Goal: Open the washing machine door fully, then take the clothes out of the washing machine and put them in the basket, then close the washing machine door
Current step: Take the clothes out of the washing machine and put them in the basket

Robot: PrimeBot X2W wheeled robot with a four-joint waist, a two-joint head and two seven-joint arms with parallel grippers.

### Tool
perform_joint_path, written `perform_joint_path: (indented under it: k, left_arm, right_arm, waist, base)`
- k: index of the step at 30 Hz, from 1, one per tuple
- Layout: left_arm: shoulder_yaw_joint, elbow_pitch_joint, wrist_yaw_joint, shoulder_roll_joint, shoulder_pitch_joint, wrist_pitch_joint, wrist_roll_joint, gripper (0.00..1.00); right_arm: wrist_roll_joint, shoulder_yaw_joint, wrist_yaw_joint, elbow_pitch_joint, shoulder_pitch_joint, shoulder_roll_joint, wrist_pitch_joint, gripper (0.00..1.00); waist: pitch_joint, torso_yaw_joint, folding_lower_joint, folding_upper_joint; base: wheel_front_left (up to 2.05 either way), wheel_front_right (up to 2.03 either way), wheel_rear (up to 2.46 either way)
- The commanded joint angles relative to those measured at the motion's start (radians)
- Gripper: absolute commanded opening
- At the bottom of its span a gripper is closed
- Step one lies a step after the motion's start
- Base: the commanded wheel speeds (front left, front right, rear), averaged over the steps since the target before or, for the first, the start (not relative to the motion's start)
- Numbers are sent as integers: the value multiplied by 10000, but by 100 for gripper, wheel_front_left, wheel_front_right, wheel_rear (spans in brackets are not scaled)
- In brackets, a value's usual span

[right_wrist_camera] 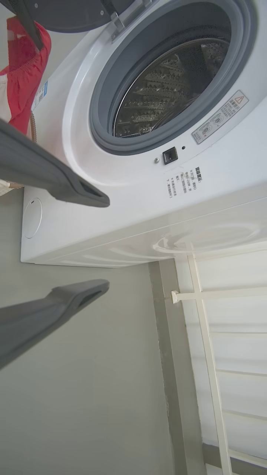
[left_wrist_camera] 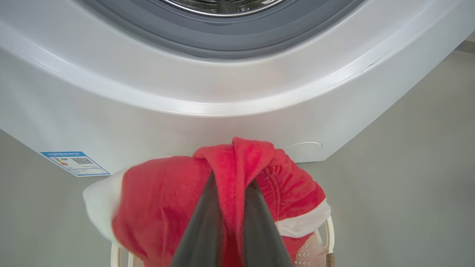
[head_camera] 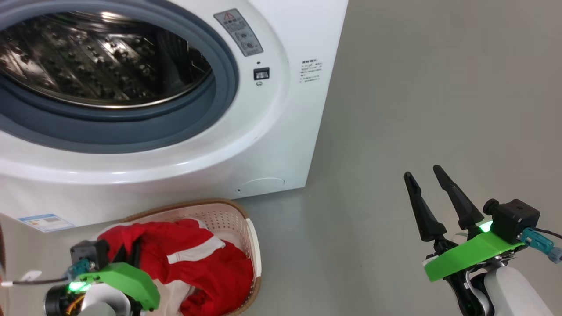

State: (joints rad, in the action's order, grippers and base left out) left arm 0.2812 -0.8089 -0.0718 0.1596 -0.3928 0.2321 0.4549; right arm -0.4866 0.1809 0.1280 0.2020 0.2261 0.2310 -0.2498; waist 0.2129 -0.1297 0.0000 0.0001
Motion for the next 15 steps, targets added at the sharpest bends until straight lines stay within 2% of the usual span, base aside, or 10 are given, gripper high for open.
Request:
perform_joint_path:
  k: [1,8,15]
  left_arm:
    - [-289,-243,-102,298,-518,171,20,0]
    - [34,-2018,-344,201,-1352,248,-152,0]
    - [223,-3042,-488,94,-2050,288,-208,0]
  right_arm:
    - [-15,185,27,-274,134,29,-120,100]
    - [14,179,27,-271,230,-97,-120,100]
    - [6,223,27,-239,406,-128,-120,100]
  waist:
    - [199,-139,0,-1]
    - [440,-335,0,-1]
    - [589,-430,0,-1]
  base:
    - [0,0,0]
    - [0,0,0]
    - [0,0,0]
